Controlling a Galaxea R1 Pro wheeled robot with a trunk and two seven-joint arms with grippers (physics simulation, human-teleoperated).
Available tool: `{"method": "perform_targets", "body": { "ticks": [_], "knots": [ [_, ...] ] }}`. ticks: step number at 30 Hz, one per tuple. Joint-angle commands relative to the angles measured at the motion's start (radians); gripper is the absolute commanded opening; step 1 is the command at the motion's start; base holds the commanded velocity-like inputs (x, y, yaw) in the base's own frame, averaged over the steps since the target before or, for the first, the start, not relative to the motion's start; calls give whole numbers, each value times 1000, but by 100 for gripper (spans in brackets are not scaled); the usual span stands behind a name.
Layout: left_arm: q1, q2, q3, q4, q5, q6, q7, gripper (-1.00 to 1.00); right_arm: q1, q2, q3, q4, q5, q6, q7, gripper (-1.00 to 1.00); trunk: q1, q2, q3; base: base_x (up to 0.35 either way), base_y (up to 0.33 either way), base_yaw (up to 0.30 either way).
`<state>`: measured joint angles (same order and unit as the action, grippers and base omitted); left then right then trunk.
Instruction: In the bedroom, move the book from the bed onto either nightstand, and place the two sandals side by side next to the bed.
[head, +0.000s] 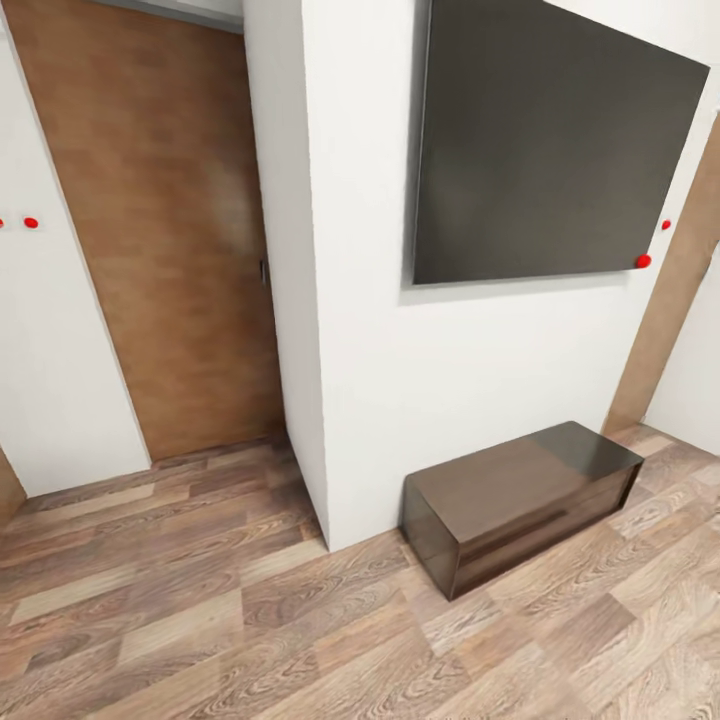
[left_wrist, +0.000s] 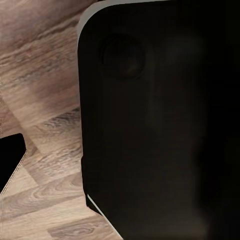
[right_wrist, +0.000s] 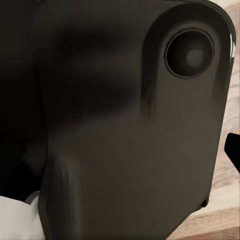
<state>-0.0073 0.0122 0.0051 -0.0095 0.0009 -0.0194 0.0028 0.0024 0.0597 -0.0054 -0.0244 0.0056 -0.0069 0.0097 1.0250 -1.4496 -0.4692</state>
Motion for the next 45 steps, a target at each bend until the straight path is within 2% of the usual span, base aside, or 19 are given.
{"method": "perform_targets", "body": {
  "ticks": [1,45],
  "knots": [
    [0,0,1,0,0,-2,0,100,0,0,-1,-1,1,-1,1,100,0,0,-1,0,0,-287],
    [0,0,1,0,0,-2,0,100,1,0,-1,3,-1,-1,1,100,0,0,-1,0,0,-288]
  ]
}}
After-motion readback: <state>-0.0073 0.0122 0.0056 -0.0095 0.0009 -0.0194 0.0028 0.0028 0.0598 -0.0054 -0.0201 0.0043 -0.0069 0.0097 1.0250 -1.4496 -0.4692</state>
